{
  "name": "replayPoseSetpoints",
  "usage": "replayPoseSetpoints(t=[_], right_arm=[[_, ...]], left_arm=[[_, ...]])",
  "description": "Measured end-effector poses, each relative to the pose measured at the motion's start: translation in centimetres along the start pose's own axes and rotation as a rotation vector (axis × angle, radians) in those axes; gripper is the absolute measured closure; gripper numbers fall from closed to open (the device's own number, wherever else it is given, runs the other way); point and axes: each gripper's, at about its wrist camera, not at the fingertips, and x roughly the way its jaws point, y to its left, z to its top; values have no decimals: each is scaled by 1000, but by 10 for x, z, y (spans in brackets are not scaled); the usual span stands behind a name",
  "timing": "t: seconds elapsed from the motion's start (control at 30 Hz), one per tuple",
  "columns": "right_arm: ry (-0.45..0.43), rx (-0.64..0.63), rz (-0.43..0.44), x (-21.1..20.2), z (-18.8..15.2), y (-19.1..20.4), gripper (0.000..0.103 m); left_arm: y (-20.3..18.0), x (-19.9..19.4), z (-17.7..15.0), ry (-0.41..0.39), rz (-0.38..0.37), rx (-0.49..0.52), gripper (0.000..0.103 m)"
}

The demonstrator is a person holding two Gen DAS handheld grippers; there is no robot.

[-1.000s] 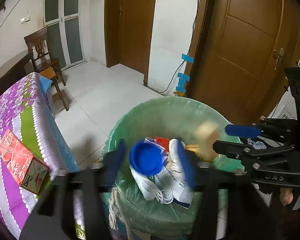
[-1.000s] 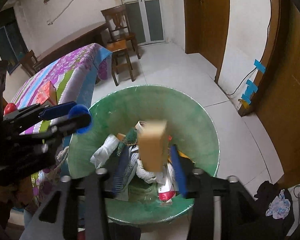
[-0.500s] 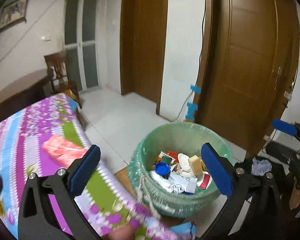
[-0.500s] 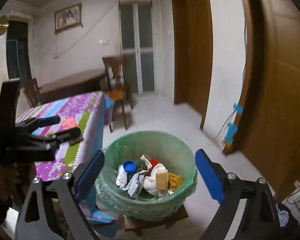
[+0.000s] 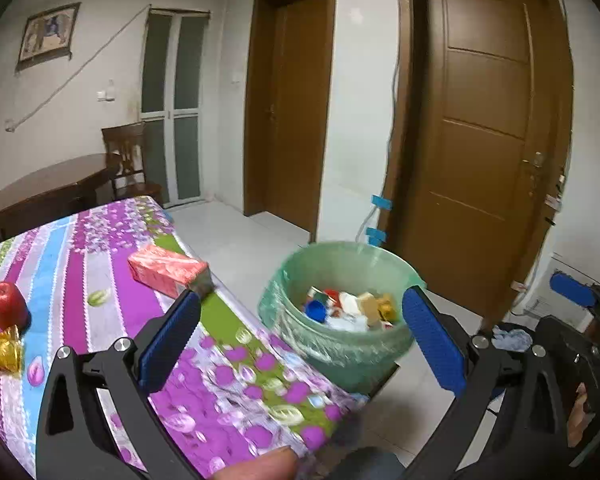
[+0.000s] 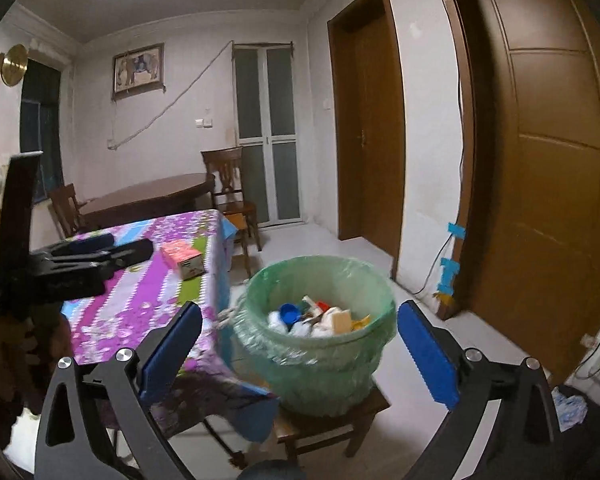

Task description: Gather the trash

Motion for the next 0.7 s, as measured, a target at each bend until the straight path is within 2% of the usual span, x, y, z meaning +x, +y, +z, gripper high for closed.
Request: replayPoseSetpoints(t=[0.13,0.27,0.7], right_arm=[[-12,-2,7,-15,-9,11,5],[-39,-3,7,-25,-4,14,5],[-26,15,-16,-19,-2,6,5]], left_arm=[[-8,-10,-12,3,-7,27,6],[-12,-18,-18,-4,-3,35,6],[-9,-30,-19,-35,29,37,6]])
